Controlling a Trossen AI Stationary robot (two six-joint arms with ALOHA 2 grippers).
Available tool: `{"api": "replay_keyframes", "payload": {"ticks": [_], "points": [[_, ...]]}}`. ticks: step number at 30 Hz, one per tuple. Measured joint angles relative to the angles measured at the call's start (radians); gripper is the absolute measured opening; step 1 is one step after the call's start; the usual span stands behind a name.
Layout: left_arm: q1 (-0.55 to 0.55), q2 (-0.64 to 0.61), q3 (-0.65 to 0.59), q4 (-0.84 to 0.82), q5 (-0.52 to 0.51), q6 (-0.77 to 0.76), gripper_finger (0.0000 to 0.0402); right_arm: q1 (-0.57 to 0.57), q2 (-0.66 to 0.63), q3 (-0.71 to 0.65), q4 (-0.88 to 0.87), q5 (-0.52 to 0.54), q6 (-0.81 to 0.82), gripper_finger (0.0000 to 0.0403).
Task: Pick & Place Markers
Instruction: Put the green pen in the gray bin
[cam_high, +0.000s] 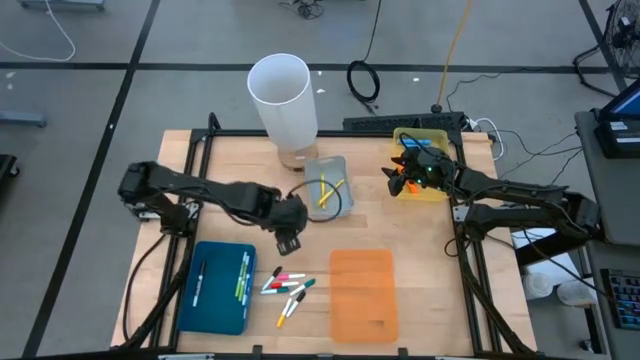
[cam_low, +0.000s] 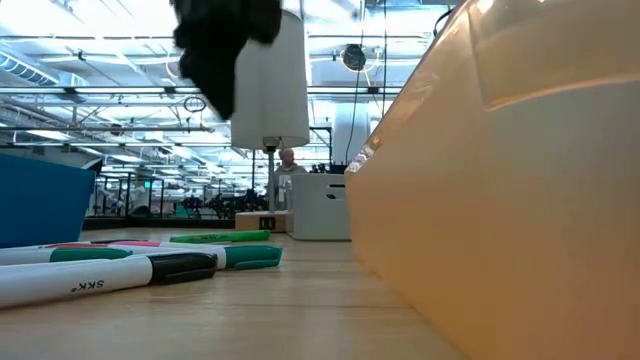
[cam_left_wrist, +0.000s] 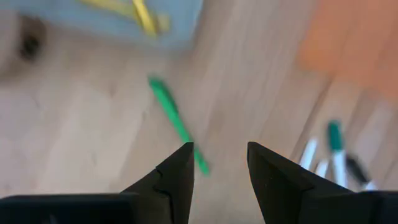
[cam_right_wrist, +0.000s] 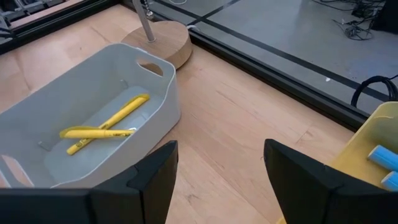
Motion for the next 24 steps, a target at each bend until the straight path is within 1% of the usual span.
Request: {"api": "replay_keyframes", "payload": {"ticks": [3,5,11,13,17,24], "points": [[-0.002,0.067,-0.033,-0.023,0.057,-0.049,0.0152,0.0,0.0,0.0,0.0,0.0,0.0,0.0226],[0.0,0.111,-0.052,-0.002,0.078,-0.082,0.0152,0.0,0.0,0.0,0.0,0.0,0.0,0.0226],[0.046,0.209,-0.102,0.002,0.052,-0.253,0.0152,0.0,0.0,0.0,0.0,-0.004,0.0,0.0226],[0.064,0.234,-0.114,0.014,0.052,-0.284,0.0152,0.0,0.0,0.0,0.0,-0.004,0.0,0.0226],[0.1,0.272,-0.146,0.076,0.061,-0.274,0.0152,0.0,0.0,0.0,-0.001,-0.004,0.0,0.0226],[0.131,0.276,-0.197,0.27,0.136,-0.187,0.0152,0.0,0.0,0.0,-0.004,-0.004,0.0,0.0226]]}}
